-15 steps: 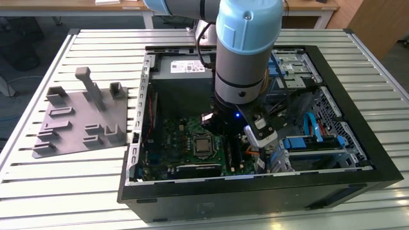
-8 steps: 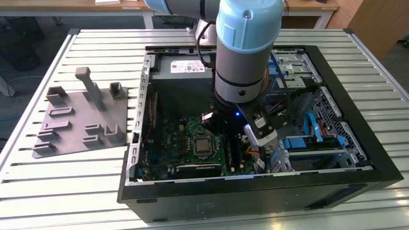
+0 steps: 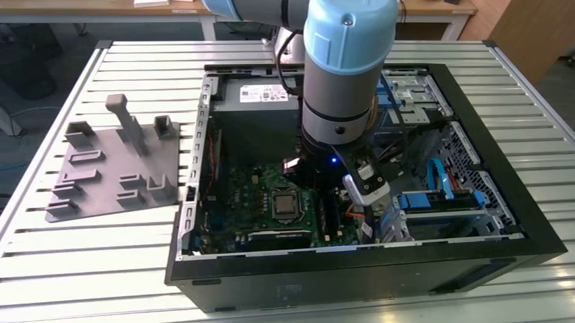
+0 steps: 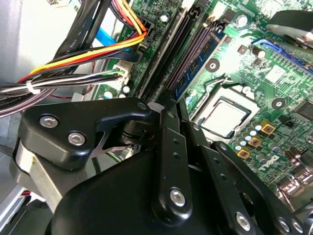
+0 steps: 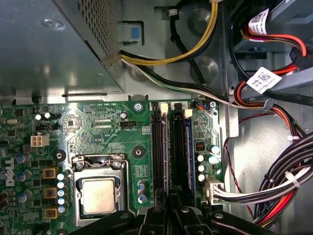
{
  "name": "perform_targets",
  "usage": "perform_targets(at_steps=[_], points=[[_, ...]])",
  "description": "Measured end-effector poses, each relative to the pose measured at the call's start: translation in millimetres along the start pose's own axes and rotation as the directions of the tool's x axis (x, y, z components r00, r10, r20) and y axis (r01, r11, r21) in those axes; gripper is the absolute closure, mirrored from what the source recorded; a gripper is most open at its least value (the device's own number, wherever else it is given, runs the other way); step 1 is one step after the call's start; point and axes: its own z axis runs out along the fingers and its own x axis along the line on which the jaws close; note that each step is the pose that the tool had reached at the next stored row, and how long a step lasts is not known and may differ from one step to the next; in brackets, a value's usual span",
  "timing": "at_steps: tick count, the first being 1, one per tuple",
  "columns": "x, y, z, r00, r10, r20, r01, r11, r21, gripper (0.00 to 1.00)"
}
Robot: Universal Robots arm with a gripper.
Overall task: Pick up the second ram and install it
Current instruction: 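Insert the second ram into the second slot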
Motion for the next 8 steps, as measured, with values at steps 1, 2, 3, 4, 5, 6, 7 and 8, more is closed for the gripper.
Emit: perform_targets(at_steps=[1, 2, 3, 4, 5, 6, 7, 8], points=[[0.0, 0.0, -0.3, 1.0000, 0.000, -0.0001, 0.000, 1.0000, 0.0003, 0.86], [-0.1, 0.1, -0.8, 1.0000, -0.001, -0.0001, 0.001, 1.0000, 0.0010, 0.86], [-0.1, 0.1, -1.3, 1.0000, -0.001, 0.0000, 0.001, 1.0000, 0.0014, 0.86], [-0.1, 0.1, -1.7, 1.0000, -0.001, 0.0000, 0.001, 1.0000, 0.0019, 0.86], [-0.1, 0.1, -1.7, 1.0000, -0.002, 0.0001, 0.002, 1.0000, 0.0020, 0.86], [-0.1, 0.1, -1.7, 1.0000, -0.003, 0.0001, 0.003, 1.0000, 0.0020, 0.86], [-0.3, 0.1, -1.7, 1.0000, -0.005, -0.0001, 0.005, 1.0000, 0.0019, 0.86], [-0.7, 0.1, -1.7, 1.0000, -0.007, -0.0008, 0.007, 1.0000, 0.0019, 0.86]])
